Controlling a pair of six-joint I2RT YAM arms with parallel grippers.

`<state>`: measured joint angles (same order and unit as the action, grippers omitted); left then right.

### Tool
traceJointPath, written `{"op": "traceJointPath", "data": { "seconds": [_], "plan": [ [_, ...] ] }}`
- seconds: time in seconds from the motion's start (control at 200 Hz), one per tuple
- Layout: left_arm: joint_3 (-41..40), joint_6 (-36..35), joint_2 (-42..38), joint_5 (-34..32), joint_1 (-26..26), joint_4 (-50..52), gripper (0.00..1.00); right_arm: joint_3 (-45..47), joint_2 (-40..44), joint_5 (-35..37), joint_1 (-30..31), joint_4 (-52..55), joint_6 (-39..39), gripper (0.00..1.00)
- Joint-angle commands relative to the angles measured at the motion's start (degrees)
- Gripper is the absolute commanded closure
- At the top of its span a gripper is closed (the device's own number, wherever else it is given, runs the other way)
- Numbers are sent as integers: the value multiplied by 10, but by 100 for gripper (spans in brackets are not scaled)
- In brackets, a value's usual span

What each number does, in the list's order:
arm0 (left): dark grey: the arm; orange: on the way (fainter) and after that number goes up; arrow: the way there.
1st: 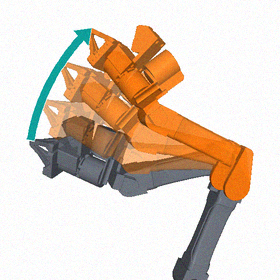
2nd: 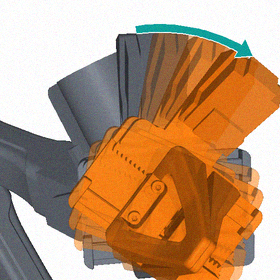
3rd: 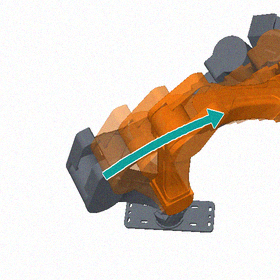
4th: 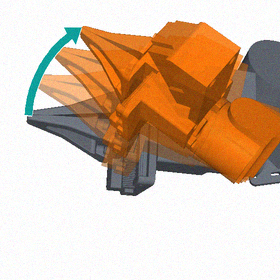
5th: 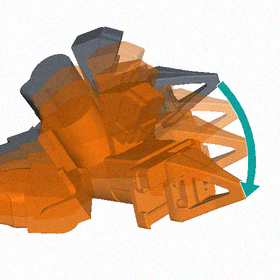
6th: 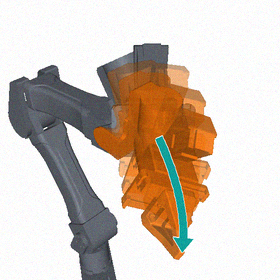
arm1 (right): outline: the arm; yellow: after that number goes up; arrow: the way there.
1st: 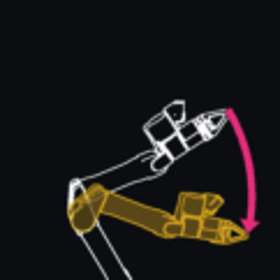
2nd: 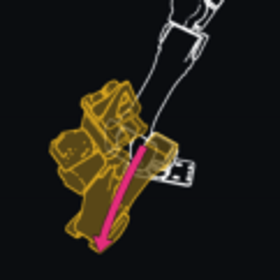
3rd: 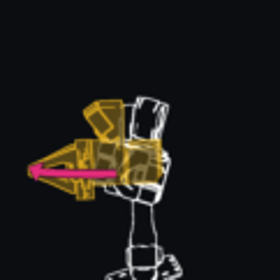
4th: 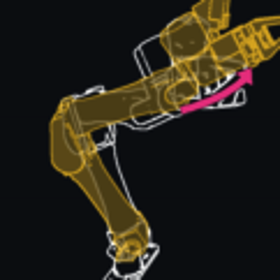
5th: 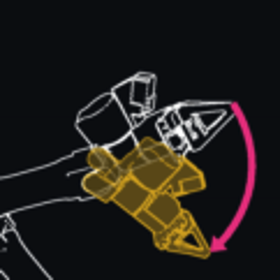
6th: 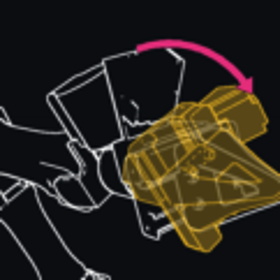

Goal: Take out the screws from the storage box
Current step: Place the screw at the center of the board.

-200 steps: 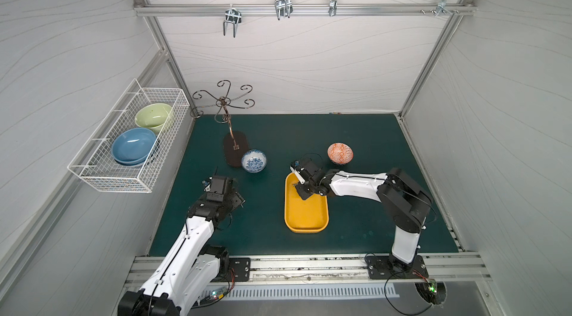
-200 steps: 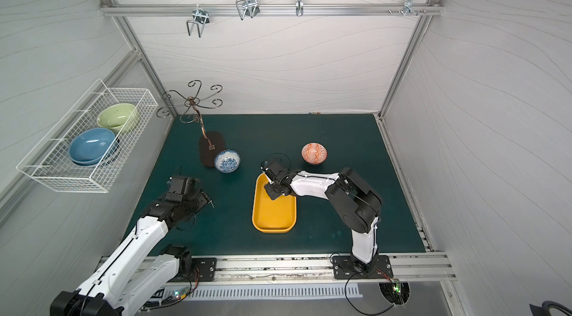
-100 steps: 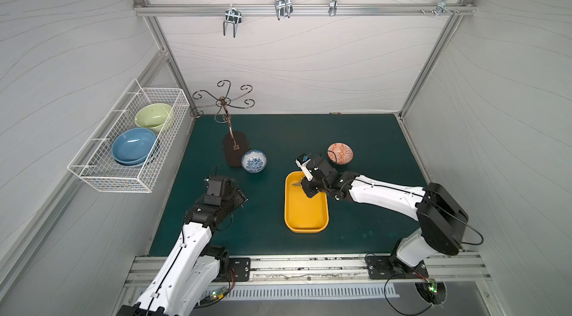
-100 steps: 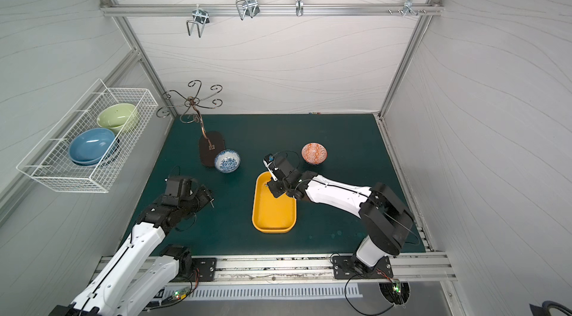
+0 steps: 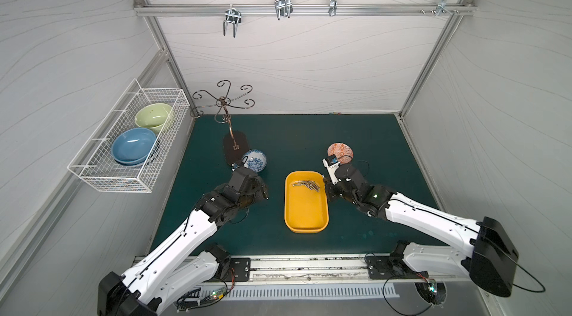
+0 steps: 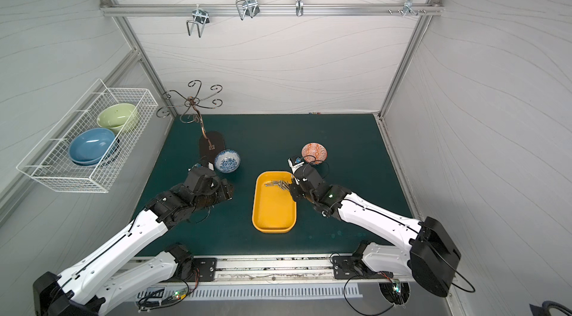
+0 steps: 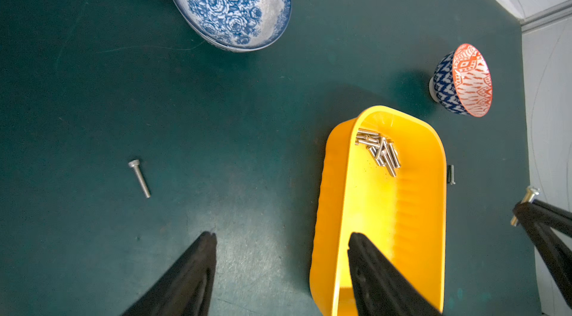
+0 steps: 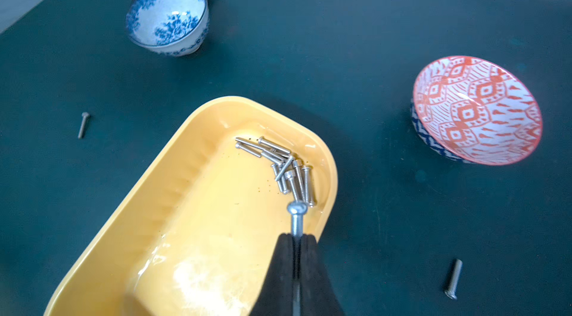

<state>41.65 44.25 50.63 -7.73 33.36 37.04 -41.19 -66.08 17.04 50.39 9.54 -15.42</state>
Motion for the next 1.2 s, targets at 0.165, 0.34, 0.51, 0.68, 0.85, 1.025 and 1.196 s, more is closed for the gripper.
{"op": "traceJointPath", "data": {
  "seconds": [0.165,0.34,0.51,0.68,0.85,1.025,1.196],
  "plan": [
    [59,-35,42,-33,92,-25,30,57,73,16,-62,5,-62,100],
    [94,-43,87,-46,133,-26,30,84,80,3,-118,6,-99,100],
    [106,-52,120,-34,155,-52,30,85,47,-1,-155,5,-127,100],
    [127,-57,164,-40,179,-54,31,103,22,-21,-183,-19,-142,100],
    [134,-60,196,-24,188,-74,31,111,-11,-61,-225,-47,-157,100],
    [143,-61,230,-21,199,-84,33,110,-82,-81,-240,-81,-158,100],
    [159,-68,270,-15,203,-87,33,87,-150,-93,-250,-94,-151,100]
  ]
}}
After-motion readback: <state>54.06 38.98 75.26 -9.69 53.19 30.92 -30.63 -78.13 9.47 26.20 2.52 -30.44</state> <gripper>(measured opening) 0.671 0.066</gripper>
